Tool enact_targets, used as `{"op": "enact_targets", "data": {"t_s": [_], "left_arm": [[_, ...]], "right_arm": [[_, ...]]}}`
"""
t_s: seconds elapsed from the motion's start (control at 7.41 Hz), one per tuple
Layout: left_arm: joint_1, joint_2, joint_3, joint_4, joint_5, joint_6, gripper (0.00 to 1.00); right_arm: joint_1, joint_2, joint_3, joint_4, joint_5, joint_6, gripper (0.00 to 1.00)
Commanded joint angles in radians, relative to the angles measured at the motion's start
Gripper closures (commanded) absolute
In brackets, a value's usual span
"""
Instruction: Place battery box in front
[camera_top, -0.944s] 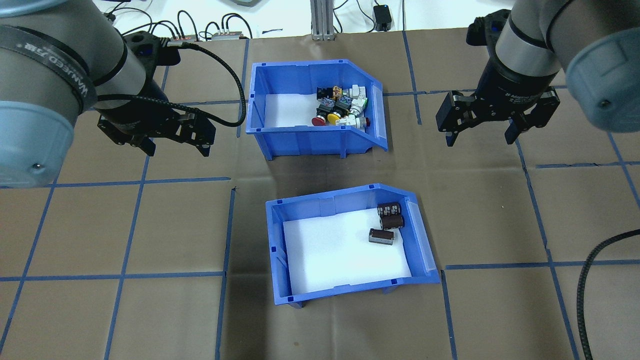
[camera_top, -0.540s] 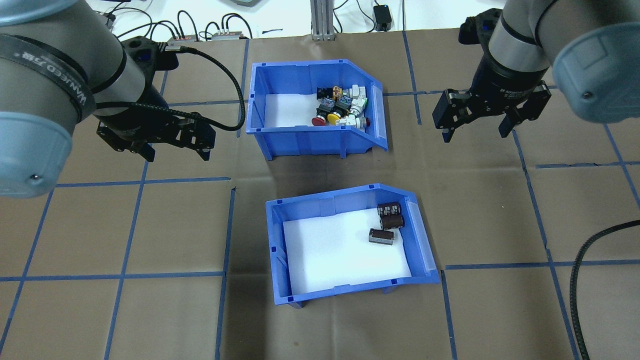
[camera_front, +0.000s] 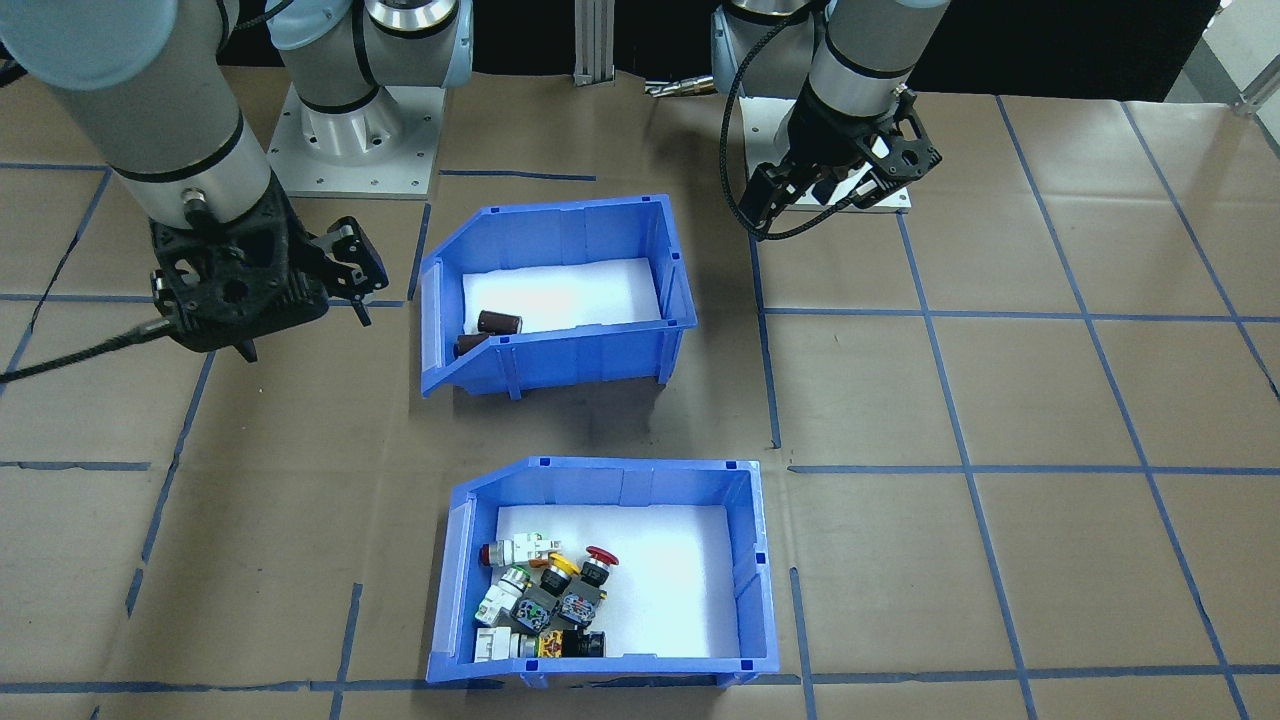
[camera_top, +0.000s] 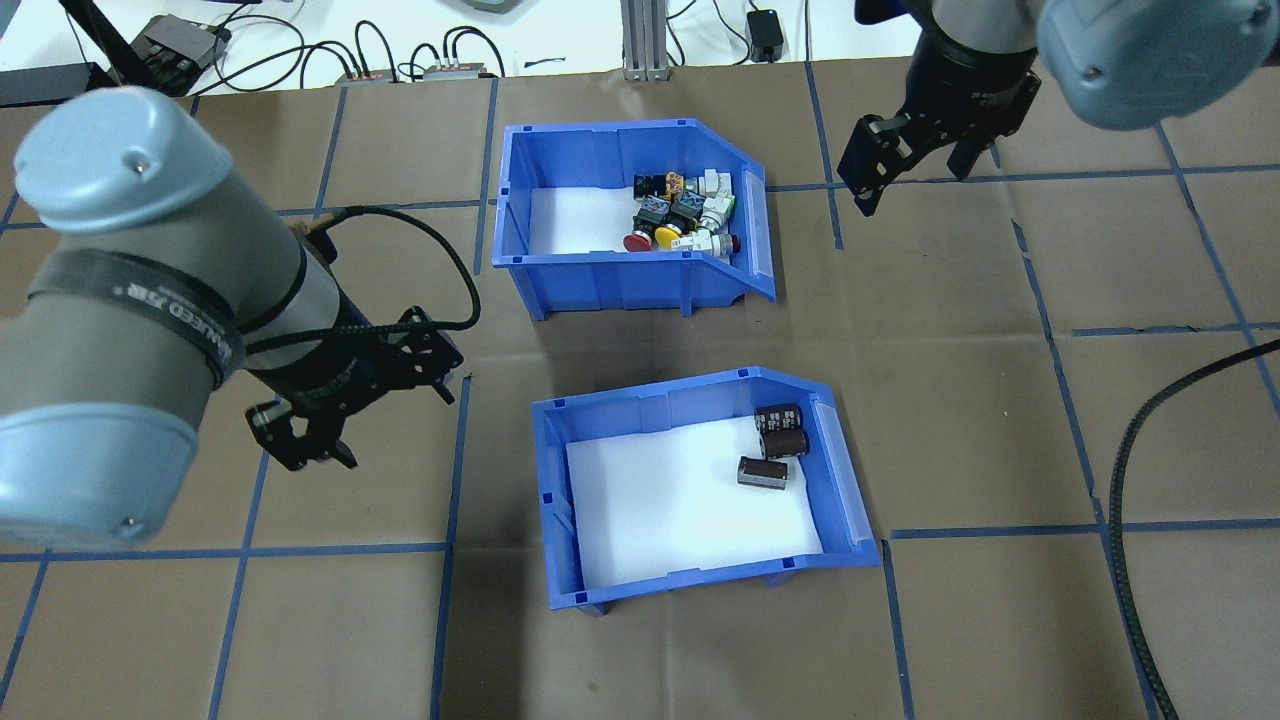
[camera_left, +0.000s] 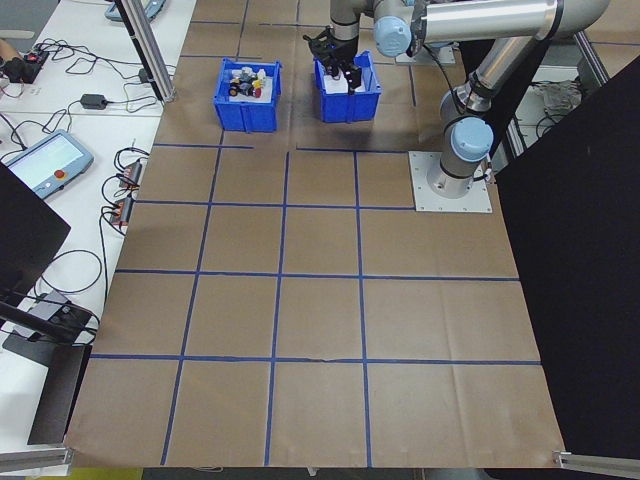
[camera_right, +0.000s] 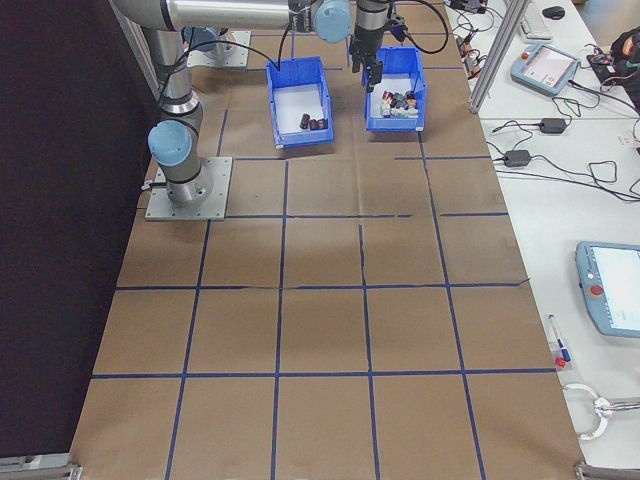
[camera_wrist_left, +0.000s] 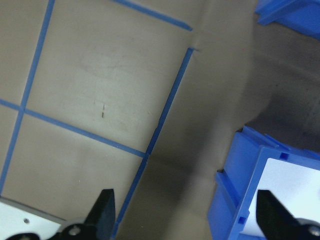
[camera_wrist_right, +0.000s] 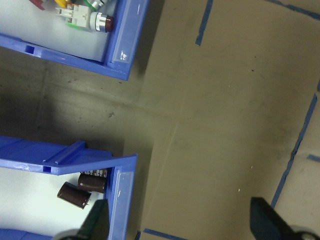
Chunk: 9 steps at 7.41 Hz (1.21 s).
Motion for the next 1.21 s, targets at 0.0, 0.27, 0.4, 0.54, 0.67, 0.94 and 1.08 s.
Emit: {"op": "enact_targets", "data": {"t_s": [0.0,0.27,0.4,0.54,0.67,0.94,1.08], "left_arm": [[-0.067,0.080,-0.156,0.123,-0.104,-0.432,0.01],[-0.225,0.091,-0.245,0.238,-0.146,-0.804,0.01],[-0.291,0.088,-0.248,0.246,-0.148,-0.913,0.01],[-0.313,0.078,-0.248,0.245,-0.160,-1.027,0.01],[-0.318,0.062,-0.248,0.250,-0.232,-1.125,0.01],[-0.321,0.008,-0.248,0.361,-0.275,-1.245,0.01],[-0.342,-0.029,-0.250,0.433,-0.272,-1.307,0.01]], "right_arm": [[0.112,0.143,-0.145,-0.001,-0.011,-0.119,0.00],[0.206,0.245,-0.257,-0.007,-0.014,-0.237,0.00],[0.247,0.288,-0.293,-0.021,-0.014,-0.318,0.00],[0.290,0.334,-0.325,-0.021,-0.014,-0.395,0.00],[0.313,0.377,-0.363,-0.021,-0.011,-0.494,0.00],[0.385,0.427,-0.388,-0.021,-0.011,-0.553,0.00],[0.402,0.430,-0.376,-0.021,-0.013,-0.576,0.00]]}}
